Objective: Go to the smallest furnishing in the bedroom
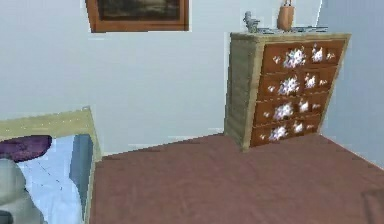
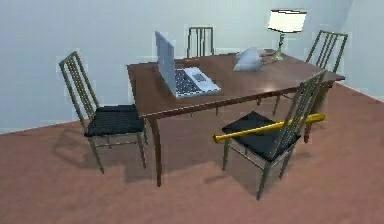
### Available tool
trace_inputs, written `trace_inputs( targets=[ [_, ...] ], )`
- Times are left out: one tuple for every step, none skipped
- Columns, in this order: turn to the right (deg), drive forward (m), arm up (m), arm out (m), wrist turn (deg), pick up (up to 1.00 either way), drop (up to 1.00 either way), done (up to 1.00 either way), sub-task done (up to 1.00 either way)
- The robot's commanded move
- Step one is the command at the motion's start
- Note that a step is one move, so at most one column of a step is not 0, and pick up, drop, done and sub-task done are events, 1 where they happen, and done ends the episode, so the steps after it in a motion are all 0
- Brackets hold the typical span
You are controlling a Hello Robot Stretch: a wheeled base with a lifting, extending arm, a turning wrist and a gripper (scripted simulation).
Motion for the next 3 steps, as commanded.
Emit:
trace_inputs(
  targets=[
    [45.0, 0.00, 0.00, 0.00, 0.0, 0.00, 0.00, 0.00, 0.00],
    [27.0, 0.00, 0.00, 0.00, 0.0, 0.00, 0.00, 0.00, 0.00],
    [0.0, 0.15, 0.00, 0.00, 0.0, 0.00, 0.00, 0.00, 0.00]
  ],
)
